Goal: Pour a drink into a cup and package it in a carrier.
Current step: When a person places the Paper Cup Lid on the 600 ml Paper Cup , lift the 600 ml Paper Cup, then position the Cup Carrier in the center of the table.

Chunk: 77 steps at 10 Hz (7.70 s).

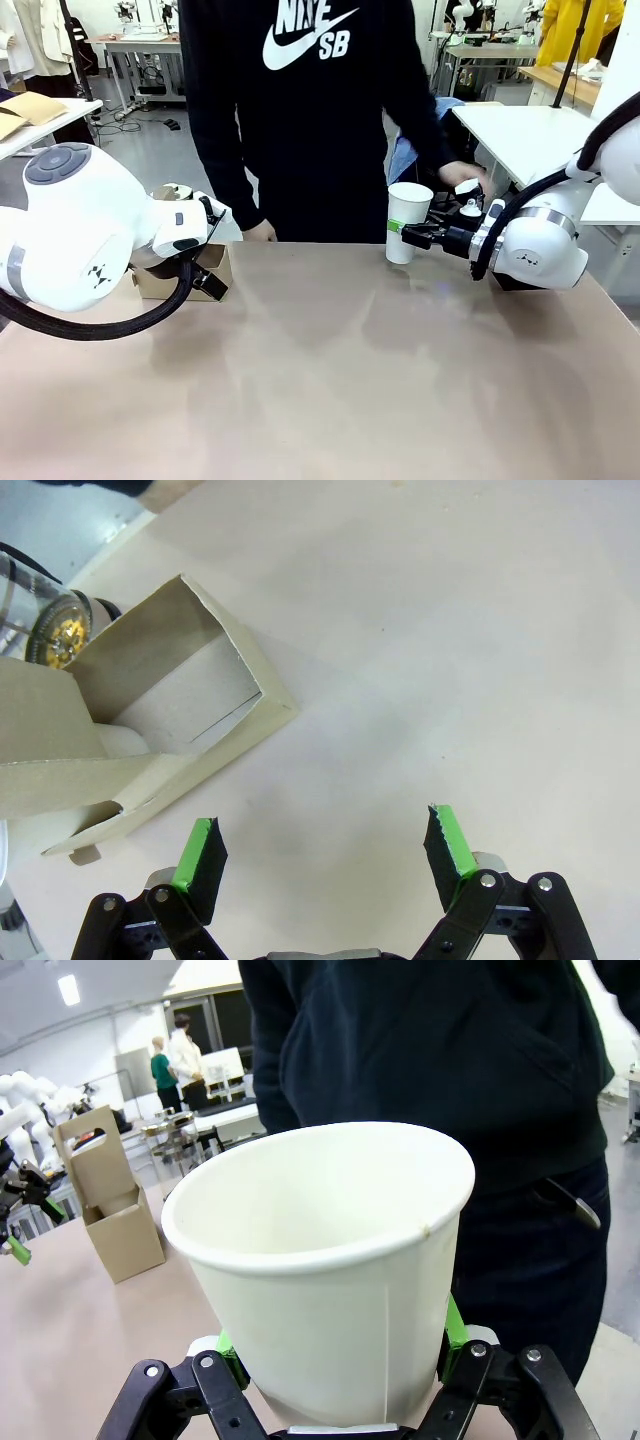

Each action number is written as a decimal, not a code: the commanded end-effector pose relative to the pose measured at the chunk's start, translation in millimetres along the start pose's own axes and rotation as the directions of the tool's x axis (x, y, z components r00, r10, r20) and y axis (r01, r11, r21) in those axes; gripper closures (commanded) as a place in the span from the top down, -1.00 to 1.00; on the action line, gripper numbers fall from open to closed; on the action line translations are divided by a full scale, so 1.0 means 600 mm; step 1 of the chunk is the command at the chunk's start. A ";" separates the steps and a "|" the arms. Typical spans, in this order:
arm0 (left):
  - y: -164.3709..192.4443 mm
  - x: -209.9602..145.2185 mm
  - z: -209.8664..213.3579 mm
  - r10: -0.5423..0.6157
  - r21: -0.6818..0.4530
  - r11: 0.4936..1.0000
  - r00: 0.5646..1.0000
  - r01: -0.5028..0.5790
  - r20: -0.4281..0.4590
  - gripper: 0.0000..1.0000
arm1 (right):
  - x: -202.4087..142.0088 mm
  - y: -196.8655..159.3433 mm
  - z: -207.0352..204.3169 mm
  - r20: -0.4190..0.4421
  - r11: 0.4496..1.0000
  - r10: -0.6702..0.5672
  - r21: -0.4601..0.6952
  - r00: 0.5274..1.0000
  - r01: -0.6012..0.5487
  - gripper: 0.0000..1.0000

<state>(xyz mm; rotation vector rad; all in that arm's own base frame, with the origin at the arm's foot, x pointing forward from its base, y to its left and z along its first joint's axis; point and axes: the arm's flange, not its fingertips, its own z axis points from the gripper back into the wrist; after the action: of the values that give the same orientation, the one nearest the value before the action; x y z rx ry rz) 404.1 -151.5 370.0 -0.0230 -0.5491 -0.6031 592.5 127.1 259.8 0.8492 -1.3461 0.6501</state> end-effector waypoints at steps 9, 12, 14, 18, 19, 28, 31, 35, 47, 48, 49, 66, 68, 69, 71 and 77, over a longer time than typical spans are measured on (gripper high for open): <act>0.000 0.000 0.001 -0.001 -0.001 1.000 1.000 0.001 0.001 1.00 | 0.004 0.002 -0.003 0.010 1.000 -0.003 0.003 1.000 0.003 0.61; 0.000 0.000 0.001 -0.001 -0.001 1.000 1.000 0.001 0.001 1.00 | 0.004 0.002 -0.003 0.010 1.000 -0.003 0.003 1.000 0.003 0.61; 0.000 0.000 0.001 -0.001 -0.001 1.000 1.000 0.001 0.001 1.00 | 0.004 0.002 -0.003 0.010 1.000 -0.003 0.003 1.000 0.003 0.61; 0.000 0.000 0.001 -0.001 -0.001 1.000 1.000 0.001 0.001 1.00 | 0.004 0.002 -0.003 0.010 1.000 -0.003 0.003 1.000 0.003 0.61; 0.000 0.000 0.001 -0.001 -0.001 1.000 1.000 0.001 0.001 1.00 | 0.004 0.002 -0.003 0.010 1.000 -0.003 0.003 1.000 0.003 0.61; 0.000 0.000 0.001 -0.001 -0.001 1.000 1.000 0.001 0.001 1.00 | 0.004 0.002 -0.003 0.010 1.000 -0.003 0.003 1.000 0.003 0.61; 0.000 0.000 0.001 -0.001 -0.001 1.000 1.000 0.001 0.001 1.00 | 0.004 0.002 -0.003 0.010 1.000 -0.003 0.003 1.000 0.003 0.61; 0.000 0.000 0.001 -0.001 -0.001 1.000 1.000 0.001 0.001 1.00 | 0.004 0.002 -0.003 0.010 1.000 -0.003 0.003 1.000 0.003 0.61; 0.000 0.000 0.001 -0.001 -0.001 1.000 1.000 0.001 0.001 1.00 | 0.004 0.002 -0.003 0.010 1.000 -0.003 0.003 1.000 0.003 0.61; 0.000 0.000 0.001 -0.001 -0.001 1.000 1.000 0.001 0.001 1.00 | 0.004 0.002 -0.003 0.010 1.000 -0.003 0.003 1.000 0.003 0.61; 0.000 0.000 0.001 -0.001 -0.001 1.000 1.000 0.001 0.001 1.00 | 0.004 0.002 -0.003 0.010 1.000 -0.003 0.003 1.000 0.003 0.61; 0.000 0.000 0.001 -0.001 -0.001 1.000 1.000 0.001 0.001 1.00 | 0.474 0.192 0.185 -0.016 0.991 0.079 0.111 0.997 -0.077 0.61; 0.000 0.000 0.001 -0.001 -0.001 1.000 1.000 0.001 0.001 1.00 | 0.474 0.192 0.185 -0.016 0.991 0.079 0.111 0.997 -0.077 0.61; 0.000 0.000 0.001 -0.001 -0.001 1.000 1.000 0.001 0.001 1.00 | 0.474 0.192 0.185 -0.016 0.991 0.079 0.111 0.997 -0.077 0.61; 0.000 0.000 0.001 -0.001 -0.001 1.000 1.000 0.001 0.001 1.00 | 0.474 0.192 0.185 -0.016 0.991 0.079 0.111 0.997 -0.077 0.61; -0.001 0.001 0.001 -0.001 0.000 1.000 1.000 0.001 0.001 1.00 | 0.474 0.192 0.185 -0.016 0.991 0.079 0.111 0.997 -0.077 0.61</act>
<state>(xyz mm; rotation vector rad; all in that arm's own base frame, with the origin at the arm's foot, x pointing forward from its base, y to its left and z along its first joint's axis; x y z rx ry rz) 404.0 -152.0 370.6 -0.0229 -0.5505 -0.6042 475.9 79.1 554.7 0.8880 -1.3263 0.7935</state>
